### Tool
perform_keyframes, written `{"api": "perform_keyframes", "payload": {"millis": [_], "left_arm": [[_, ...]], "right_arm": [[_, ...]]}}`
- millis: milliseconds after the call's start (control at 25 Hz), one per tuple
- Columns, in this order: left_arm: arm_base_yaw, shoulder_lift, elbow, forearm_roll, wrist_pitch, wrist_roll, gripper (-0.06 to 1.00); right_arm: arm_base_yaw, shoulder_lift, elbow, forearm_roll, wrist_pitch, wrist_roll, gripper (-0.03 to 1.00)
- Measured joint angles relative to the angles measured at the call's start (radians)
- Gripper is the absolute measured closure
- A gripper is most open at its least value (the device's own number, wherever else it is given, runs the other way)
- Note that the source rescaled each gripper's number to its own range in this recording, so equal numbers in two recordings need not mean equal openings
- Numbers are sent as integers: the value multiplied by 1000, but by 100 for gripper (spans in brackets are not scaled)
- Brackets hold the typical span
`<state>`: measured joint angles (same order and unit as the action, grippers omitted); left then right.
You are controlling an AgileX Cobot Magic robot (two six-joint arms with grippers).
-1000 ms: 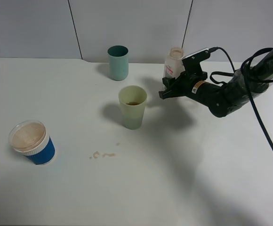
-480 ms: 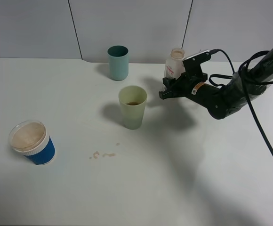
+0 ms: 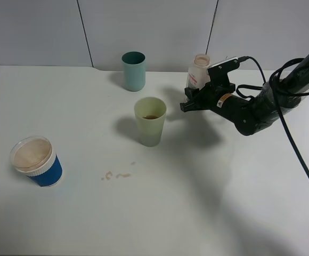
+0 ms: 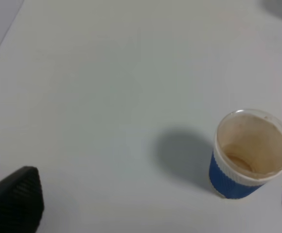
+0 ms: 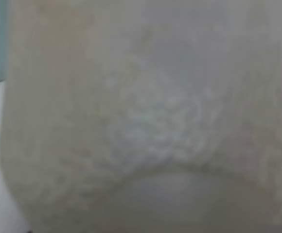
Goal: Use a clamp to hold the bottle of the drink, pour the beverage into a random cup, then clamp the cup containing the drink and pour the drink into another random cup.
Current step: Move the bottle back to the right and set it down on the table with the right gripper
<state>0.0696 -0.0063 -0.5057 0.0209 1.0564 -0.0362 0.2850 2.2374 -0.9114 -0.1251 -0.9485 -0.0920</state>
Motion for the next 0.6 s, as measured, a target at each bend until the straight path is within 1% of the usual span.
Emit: {"api": "perform_keyframes", "payload": {"millis": [160,240,400,600], "left_arm": [[0,0,0,0,0,0,-6],[0,0,0,0,0,0,-6],[0,0,0,0,0,0,-6],[0,0,0,0,0,0,-6]], "right_arm": [[0,1,0,3,-1,0,97],[0,2,0,4,-4,0,93],[0,7,0,5,2,0,77],[0,10,2,6,-1,0,53]]}}
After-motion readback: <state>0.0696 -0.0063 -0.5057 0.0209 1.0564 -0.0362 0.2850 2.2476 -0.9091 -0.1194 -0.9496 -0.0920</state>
